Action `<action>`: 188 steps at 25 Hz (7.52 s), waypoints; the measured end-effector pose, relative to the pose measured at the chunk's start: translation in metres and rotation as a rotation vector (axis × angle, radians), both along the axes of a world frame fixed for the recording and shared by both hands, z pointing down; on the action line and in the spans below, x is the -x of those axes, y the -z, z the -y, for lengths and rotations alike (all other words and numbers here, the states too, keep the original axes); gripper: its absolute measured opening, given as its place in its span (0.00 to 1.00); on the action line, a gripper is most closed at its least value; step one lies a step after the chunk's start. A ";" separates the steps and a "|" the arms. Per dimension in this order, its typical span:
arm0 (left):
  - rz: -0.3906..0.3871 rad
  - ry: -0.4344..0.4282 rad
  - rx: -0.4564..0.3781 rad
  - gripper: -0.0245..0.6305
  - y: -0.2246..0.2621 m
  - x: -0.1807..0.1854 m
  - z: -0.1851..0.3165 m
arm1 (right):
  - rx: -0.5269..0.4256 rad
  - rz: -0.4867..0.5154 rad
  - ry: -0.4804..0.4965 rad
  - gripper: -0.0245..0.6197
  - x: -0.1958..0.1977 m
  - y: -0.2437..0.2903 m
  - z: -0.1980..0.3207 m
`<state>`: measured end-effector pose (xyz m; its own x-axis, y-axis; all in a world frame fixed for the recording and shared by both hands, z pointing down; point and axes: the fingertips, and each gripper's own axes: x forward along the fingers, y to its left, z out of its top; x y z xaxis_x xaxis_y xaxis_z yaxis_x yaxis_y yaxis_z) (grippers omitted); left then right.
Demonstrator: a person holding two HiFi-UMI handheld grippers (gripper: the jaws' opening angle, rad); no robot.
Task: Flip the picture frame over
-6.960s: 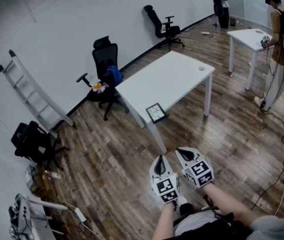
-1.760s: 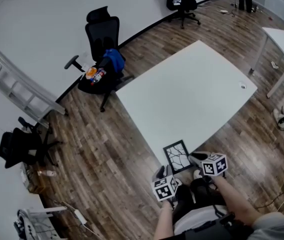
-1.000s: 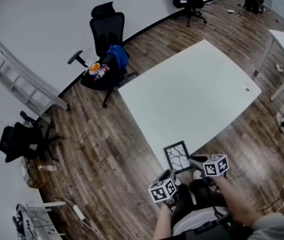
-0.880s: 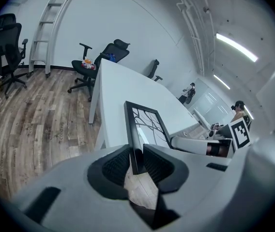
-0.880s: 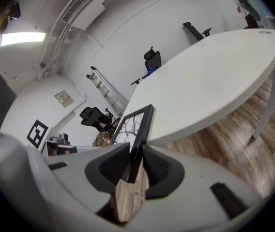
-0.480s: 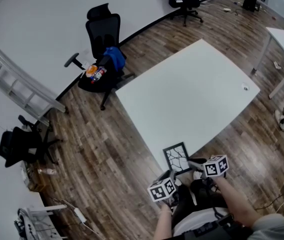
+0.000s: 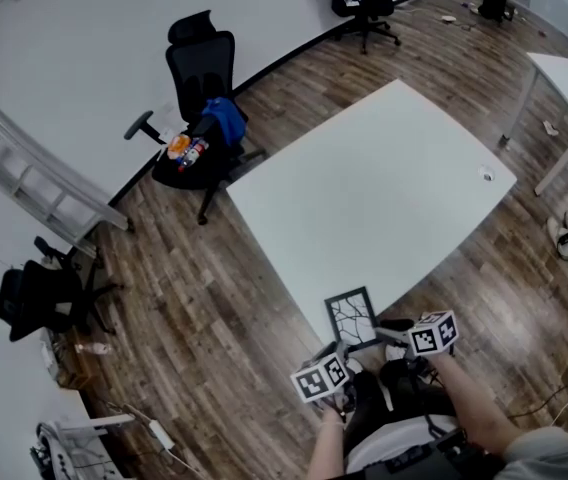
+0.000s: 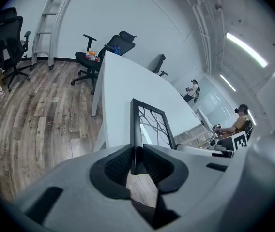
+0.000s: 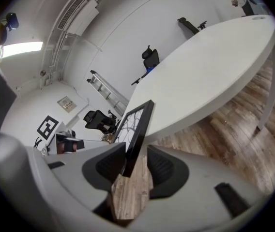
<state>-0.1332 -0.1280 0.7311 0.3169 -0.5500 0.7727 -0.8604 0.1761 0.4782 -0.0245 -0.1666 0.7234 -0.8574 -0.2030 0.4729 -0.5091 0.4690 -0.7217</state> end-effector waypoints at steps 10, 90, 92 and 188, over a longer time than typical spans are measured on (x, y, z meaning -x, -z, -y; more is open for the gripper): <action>-0.006 0.010 -0.004 0.15 -0.001 -0.002 0.000 | 0.105 0.107 0.037 0.27 0.015 0.001 -0.010; -0.133 -0.074 -0.153 0.19 0.102 -0.045 0.069 | -0.649 -0.394 0.082 0.14 0.045 0.108 0.003; -0.150 -0.054 -0.145 0.19 0.102 -0.044 0.068 | -0.696 -0.422 0.100 0.14 0.046 0.108 0.002; -0.161 0.140 0.017 0.08 0.015 0.028 0.048 | -0.360 -0.396 0.219 0.12 0.049 0.012 0.072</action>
